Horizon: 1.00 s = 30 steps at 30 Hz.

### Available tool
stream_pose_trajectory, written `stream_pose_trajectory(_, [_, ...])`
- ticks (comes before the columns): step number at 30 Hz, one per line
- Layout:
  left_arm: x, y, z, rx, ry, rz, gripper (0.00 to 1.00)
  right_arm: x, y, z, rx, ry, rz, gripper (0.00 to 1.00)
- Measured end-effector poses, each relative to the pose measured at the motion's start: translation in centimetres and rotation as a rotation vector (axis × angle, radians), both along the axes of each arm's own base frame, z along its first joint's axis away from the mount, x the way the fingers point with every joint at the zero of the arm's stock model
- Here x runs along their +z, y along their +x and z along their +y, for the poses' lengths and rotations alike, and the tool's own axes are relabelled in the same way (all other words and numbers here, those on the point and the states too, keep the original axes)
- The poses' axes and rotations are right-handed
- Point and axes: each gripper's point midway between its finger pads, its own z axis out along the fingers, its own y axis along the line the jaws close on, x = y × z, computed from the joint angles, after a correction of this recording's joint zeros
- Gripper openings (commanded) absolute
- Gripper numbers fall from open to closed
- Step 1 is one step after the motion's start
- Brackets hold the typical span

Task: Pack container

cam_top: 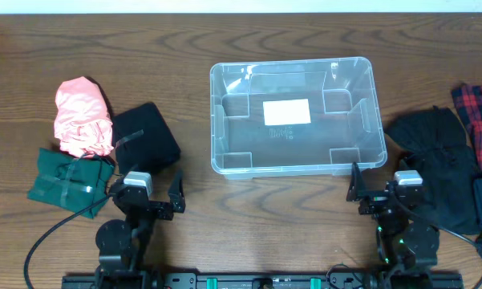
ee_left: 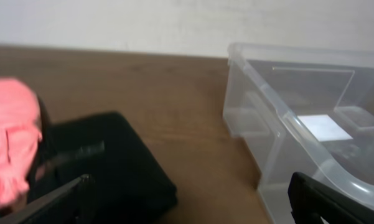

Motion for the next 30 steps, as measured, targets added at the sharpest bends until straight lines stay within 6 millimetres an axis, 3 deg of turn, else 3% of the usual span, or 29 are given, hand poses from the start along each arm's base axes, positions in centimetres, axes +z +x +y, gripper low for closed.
stream_pose_trajectory(2, [0.9, -0.4, 0.0, 0.003, -0.009, 0.029, 0.98, 1.3, -0.4, -0.2, -0.010, 0.002, 0.010, 0.99])
stream_pose_trajectory(8, [6.4, -0.5, 0.1, 0.015, -0.024, 0.101, 0.98, 7.8, -1.2, -1.3, -0.070, -0.007, 0.059, 0.99])
stream_pose_trajectory(11, [6.0, 0.0, 0.1, 0.018, -0.021, 0.257, 0.98, 8.6, -0.7, -2.0, -0.112, -0.028, 0.195, 0.99])
stream_pose_trajectory(18, [3.1, -0.2, 0.1, 0.024, -0.011, 0.743, 0.98, 6.7, 0.9, -4.3, -0.222, -0.106, 0.637, 0.99])
stream_pose_trajectory(22, [3.1, -0.1, 0.1, 0.026, -0.008, 0.884, 0.98, 5.6, 2.2, -5.5, -0.268, -0.133, 0.855, 0.99])
stream_pose_trajectory(26, [2.4, 0.1, 0.1, 0.027, -0.006, 0.951, 0.98, 4.3, 3.7, -6.4, -0.306, -0.162, 0.947, 0.99])
stream_pose_trajectory(30, [1.9, 0.1, 0.1, 0.028, -0.005, 0.979, 0.98, 1.5, 4.1, -8.4, -0.388, -0.151, 1.058, 0.99])
